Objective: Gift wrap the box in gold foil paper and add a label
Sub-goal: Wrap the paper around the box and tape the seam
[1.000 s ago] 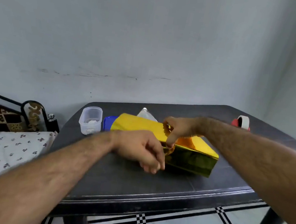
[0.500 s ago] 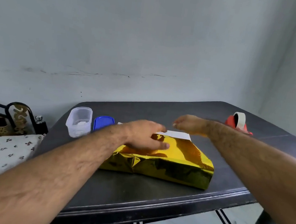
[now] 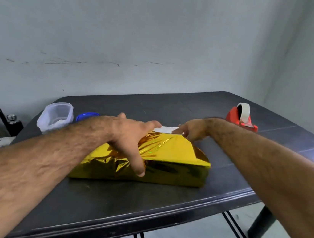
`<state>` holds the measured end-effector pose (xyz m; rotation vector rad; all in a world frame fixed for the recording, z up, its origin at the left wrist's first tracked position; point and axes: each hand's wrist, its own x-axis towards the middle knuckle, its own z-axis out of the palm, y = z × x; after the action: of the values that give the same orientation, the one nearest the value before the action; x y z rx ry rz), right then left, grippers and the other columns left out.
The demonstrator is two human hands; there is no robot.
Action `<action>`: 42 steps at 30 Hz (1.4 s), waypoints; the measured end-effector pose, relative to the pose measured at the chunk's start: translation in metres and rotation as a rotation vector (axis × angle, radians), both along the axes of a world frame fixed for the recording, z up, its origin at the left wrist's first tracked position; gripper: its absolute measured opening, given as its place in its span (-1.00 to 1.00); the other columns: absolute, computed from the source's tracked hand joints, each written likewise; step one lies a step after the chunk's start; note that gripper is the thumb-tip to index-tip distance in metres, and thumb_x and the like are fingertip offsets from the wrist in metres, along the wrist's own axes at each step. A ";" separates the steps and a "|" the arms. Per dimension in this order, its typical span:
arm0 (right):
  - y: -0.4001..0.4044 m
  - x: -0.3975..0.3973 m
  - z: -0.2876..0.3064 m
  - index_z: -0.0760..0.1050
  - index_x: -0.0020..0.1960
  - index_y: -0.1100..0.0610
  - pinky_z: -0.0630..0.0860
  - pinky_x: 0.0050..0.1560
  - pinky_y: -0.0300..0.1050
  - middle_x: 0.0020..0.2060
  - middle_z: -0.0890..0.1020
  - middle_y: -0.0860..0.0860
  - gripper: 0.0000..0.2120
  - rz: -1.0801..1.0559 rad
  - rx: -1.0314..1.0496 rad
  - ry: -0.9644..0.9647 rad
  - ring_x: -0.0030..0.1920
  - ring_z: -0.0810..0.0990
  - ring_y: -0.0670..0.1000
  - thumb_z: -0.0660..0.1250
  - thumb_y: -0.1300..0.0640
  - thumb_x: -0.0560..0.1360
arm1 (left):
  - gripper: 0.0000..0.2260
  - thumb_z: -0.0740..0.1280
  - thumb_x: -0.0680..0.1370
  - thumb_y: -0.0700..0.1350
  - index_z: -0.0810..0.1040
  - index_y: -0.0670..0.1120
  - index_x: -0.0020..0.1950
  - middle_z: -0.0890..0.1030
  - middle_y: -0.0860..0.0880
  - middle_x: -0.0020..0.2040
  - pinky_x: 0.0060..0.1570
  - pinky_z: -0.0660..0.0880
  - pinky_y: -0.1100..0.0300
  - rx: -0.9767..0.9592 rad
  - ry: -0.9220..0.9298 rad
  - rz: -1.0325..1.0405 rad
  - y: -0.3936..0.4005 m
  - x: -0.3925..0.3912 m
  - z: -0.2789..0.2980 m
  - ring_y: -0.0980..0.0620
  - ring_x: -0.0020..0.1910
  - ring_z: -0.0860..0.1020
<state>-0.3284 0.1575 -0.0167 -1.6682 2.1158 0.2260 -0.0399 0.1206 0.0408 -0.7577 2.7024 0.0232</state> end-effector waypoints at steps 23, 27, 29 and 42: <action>-0.003 -0.012 -0.017 0.43 0.58 0.11 0.34 0.45 -0.03 0.52 0.49 0.09 -0.58 -0.075 -0.185 0.014 0.50 0.46 0.13 0.26 0.09 0.74 | 0.30 0.51 0.13 0.57 -0.21 0.33 0.64 0.33 0.11 0.61 0.55 0.30 -0.15 0.331 0.274 0.089 -0.025 0.029 -0.005 -0.04 0.57 0.34; 0.009 -0.009 -0.026 0.38 0.57 -0.08 0.39 0.46 0.03 0.43 0.48 -0.04 -0.57 -0.099 -0.182 -0.192 0.41 0.48 0.05 0.24 -0.10 0.73 | 0.28 0.65 0.21 0.34 -0.19 0.32 0.65 0.37 -0.02 0.53 0.41 0.45 -0.01 0.353 0.220 0.108 -0.022 0.035 -0.002 -0.04 0.40 0.45; 0.009 -0.011 -0.031 0.32 0.58 -0.22 0.32 0.56 0.12 0.54 0.42 -0.04 -0.45 -0.086 -0.154 -0.100 0.53 0.41 0.10 0.23 -0.28 0.62 | 0.31 0.68 0.20 0.30 -0.23 0.35 0.63 0.32 0.00 0.58 0.50 0.33 -0.11 0.277 0.170 0.090 -0.014 0.036 -0.002 -0.07 0.44 0.41; 0.028 0.011 -0.014 0.57 0.44 -0.04 0.43 0.48 -0.09 0.40 0.59 -0.13 -0.69 -0.092 -0.280 -0.426 0.39 0.56 -0.05 0.29 0.00 0.72 | 0.26 0.51 0.20 0.52 -0.39 0.44 0.55 0.41 0.09 0.52 0.54 0.12 -0.11 0.099 0.230 0.030 -0.007 0.050 -0.003 -0.11 0.39 0.42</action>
<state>-0.3176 0.1855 -0.0308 -1.5852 1.9504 -0.4365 0.0101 0.1134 0.0380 -0.8105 2.8791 0.2648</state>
